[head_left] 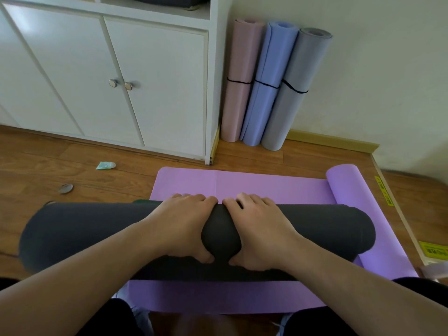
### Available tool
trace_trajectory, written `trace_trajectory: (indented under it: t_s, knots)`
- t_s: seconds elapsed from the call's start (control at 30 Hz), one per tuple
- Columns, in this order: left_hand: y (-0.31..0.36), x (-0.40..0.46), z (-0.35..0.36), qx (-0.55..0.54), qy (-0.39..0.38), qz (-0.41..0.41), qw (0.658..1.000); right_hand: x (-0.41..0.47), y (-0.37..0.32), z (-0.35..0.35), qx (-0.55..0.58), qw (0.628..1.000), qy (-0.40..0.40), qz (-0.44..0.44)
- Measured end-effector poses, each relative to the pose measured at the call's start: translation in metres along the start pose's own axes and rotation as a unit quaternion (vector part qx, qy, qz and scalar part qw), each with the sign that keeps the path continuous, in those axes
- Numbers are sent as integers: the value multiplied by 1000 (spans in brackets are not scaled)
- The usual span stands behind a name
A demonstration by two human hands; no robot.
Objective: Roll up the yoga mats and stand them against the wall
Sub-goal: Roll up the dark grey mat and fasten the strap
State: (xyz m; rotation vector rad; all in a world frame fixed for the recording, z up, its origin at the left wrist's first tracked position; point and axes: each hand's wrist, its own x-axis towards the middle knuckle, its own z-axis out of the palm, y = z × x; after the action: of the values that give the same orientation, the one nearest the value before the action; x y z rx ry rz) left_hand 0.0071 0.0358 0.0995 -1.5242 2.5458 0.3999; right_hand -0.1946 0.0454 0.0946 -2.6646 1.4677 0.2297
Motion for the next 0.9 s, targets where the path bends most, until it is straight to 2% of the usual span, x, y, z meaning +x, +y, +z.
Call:
trace_trajectory:
  t_s: [0.17,0.37,0.57,0.63,0.77,0.9]
  knots:
    - [5,0,15,110,8,10,994,0,3,-2,24,999,-18,16]
    - [1,4,8,58,48,7,997,-3,-2,-6,-14,999,-12,30]
    - [-6,1,-7,24,39,5,999,-1,-5,-12,-28,999,10,19]
    - [-4,-1,-4,42,42,-2,998,1,-1,-13,-12,1000,18,14]
    - [8,-3,7,148,55,-29,987,3,5,-16,19,999,-8,37]
    - [5,2,8,128,66,-17,989,3,8,-14,36,998,-15,47]
